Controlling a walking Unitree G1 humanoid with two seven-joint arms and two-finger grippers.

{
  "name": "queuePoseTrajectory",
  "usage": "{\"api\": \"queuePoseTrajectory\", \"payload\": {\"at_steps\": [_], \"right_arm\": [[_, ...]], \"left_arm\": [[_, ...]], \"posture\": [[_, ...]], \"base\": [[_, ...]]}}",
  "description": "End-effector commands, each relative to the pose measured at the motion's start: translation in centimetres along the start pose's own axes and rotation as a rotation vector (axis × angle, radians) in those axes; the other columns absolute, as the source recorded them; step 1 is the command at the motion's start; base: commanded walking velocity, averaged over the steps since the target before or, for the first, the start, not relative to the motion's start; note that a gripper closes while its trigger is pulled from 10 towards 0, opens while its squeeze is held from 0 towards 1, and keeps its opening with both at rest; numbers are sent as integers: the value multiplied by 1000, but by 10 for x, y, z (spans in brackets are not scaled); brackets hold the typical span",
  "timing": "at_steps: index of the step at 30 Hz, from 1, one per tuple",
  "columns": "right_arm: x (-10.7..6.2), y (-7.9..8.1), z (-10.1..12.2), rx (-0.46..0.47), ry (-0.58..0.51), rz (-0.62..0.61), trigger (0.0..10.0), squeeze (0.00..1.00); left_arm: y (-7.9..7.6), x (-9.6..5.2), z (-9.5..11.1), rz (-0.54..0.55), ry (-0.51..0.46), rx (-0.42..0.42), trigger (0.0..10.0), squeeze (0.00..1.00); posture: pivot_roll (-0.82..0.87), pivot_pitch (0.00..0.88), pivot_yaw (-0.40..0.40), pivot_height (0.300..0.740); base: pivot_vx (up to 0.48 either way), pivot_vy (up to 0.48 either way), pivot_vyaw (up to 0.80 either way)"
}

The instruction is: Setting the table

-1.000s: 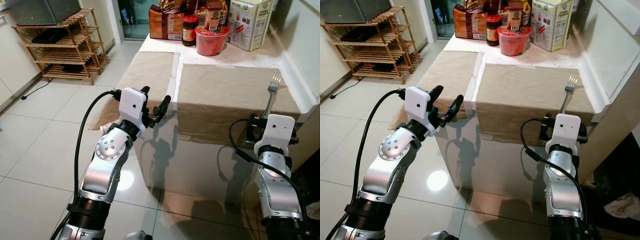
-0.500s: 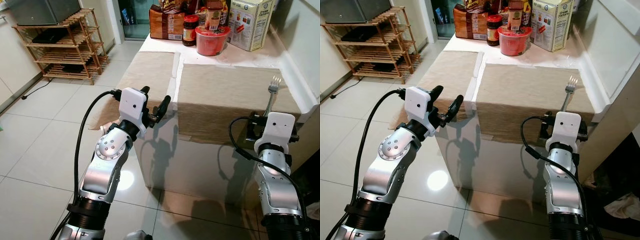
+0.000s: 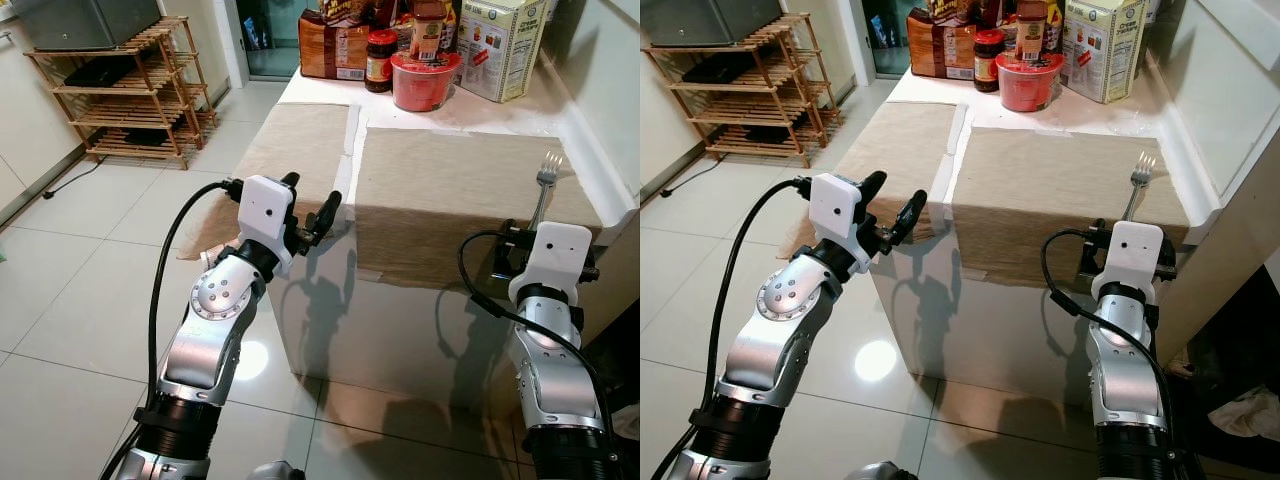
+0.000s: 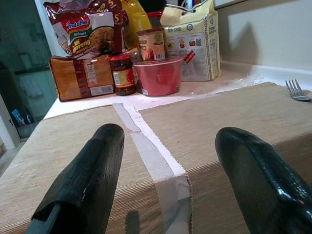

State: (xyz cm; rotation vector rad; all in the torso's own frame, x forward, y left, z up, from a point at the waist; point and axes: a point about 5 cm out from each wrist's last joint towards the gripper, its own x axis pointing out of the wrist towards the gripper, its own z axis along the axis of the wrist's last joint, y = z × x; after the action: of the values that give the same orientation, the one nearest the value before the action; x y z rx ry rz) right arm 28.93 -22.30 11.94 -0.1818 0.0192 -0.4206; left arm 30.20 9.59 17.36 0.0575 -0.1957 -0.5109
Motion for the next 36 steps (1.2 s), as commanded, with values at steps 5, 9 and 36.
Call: {"api": "queuePoseTrajectory", "payload": {"at_steps": [5,9,36], "right_arm": [[3,0,2,-4,-5,-5,10000,663],[3,1,3,5,-14,-5,0,0],[0,2,1,1,-12,2,0,0]], "left_arm": [[2,-1,2,3,2,8,10000,0],[2,-1,2,2,2,9,10000,0],[1,0,3,-4,4,16,10000,0]], "posture": [[29,0,89,727],[30,0,90,727],[28,0,92,727]], "base": [[0,0,0],[0,0,0],[0,0,0]]}}
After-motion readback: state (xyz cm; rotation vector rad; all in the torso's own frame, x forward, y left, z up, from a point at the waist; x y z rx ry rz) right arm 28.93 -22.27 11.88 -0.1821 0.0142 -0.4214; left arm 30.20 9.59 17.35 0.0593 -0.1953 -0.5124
